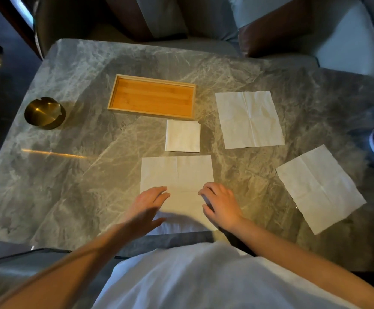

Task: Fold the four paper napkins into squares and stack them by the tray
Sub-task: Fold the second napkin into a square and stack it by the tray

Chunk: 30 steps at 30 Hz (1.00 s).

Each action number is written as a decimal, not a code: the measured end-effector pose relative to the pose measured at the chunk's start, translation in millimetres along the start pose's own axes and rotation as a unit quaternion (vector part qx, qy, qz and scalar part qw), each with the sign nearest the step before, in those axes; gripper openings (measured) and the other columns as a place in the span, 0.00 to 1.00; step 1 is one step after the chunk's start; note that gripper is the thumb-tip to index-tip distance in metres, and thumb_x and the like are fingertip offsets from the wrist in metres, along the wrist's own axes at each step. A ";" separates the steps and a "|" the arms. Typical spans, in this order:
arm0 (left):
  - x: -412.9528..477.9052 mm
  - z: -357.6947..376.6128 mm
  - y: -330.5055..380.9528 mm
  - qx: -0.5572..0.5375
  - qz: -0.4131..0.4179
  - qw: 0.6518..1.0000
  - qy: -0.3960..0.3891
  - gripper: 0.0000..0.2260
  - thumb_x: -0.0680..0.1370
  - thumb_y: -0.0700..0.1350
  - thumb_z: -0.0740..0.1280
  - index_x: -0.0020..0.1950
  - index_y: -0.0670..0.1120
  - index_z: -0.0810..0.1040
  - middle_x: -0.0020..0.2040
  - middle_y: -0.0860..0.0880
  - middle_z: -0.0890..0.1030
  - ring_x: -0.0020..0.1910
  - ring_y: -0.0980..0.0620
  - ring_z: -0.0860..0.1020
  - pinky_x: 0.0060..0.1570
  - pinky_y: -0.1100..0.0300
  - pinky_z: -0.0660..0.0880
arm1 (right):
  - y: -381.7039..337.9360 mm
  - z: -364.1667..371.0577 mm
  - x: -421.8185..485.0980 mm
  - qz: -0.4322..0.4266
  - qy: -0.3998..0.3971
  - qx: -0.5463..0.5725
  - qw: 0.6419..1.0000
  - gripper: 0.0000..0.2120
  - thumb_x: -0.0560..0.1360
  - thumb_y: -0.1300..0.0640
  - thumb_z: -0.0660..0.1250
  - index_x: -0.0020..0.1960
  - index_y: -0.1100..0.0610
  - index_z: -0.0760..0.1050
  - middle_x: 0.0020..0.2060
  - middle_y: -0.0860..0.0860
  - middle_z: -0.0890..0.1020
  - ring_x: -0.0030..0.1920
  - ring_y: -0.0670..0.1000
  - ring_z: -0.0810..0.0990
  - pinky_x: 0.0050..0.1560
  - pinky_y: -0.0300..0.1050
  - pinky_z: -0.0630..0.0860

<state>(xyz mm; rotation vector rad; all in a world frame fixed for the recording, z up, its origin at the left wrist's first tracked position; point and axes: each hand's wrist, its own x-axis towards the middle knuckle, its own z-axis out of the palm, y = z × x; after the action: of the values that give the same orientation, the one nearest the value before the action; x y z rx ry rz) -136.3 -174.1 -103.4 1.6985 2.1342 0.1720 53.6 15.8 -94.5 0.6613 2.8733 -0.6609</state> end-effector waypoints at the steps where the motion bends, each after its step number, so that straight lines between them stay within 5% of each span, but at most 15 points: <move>1: -0.4 1.0 0.3 0.011 0.007 1.000 -0.001 0.33 0.66 0.53 0.76 0.68 0.46 0.69 0.68 0.44 0.72 0.66 0.43 0.72 0.63 0.50 0.70 | 0.2 0.8 -3.3 0.002 0.001 -0.001 1.000 0.17 0.71 0.55 0.65 0.60 0.51 0.72 0.59 0.47 0.73 0.58 0.51 0.71 0.57 0.48 0.68; 9: -20.9 2.4 -1.6 -0.006 0.005 0.999 0.040 0.22 0.72 0.49 0.71 0.65 0.47 0.73 0.64 0.46 0.76 0.63 0.44 0.74 0.63 0.48 0.70 | 9.9 6.8 -36.4 -0.027 -0.012 -0.027 0.999 0.23 0.68 0.40 0.66 0.60 0.46 0.71 0.57 0.46 0.73 0.59 0.50 0.70 0.61 0.49 0.66; 14: -36.1 6.9 -5.1 0.001 -0.028 0.999 0.033 0.24 0.75 0.56 0.64 0.69 0.48 0.68 0.69 0.49 0.71 0.68 0.47 0.70 0.70 0.48 0.60 | 10.8 7.9 -33.1 0.007 0.032 0.007 0.999 0.09 0.72 0.50 0.68 0.51 0.49 0.76 0.51 0.46 0.75 0.55 0.49 0.72 0.57 0.45 0.65; 21: -38.2 5.8 1.2 0.013 -0.057 0.998 0.004 0.42 0.67 0.74 0.57 0.74 0.51 0.58 0.74 0.51 0.64 0.72 0.50 0.62 0.74 0.45 0.51 | 8.3 -10.5 -14.0 0.017 0.037 0.108 0.993 0.01 0.78 0.57 0.64 0.47 0.53 0.73 0.42 0.46 0.79 0.45 0.47 0.75 0.45 0.45 0.72; 25: -35.6 6.9 1.7 -0.020 -0.083 0.996 0.033 0.30 0.73 0.61 0.63 0.72 0.52 0.62 0.72 0.52 0.67 0.70 0.51 0.66 0.73 0.50 0.53 | 10.2 -19.1 -14.5 0.021 0.033 0.155 0.987 0.02 0.80 0.55 0.61 0.49 0.53 0.71 0.39 0.47 0.77 0.38 0.46 0.75 0.35 0.42 0.70; 30: -25.2 0.9 5.3 -0.071 -0.138 0.979 0.131 0.11 0.75 0.43 0.64 0.56 0.54 0.75 0.55 0.55 0.79 0.56 0.52 0.76 0.60 0.57 0.62 | 16.4 -24.4 -18.4 0.003 0.023 0.165 0.986 0.02 0.79 0.55 0.62 0.48 0.49 0.70 0.40 0.44 0.76 0.40 0.43 0.75 0.38 0.38 0.72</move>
<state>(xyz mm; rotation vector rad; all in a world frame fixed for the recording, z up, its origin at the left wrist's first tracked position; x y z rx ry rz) -126.7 -197.0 -96.5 1.3437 2.4562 0.4761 76.9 32.6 -75.1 0.7316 2.8257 -1.1517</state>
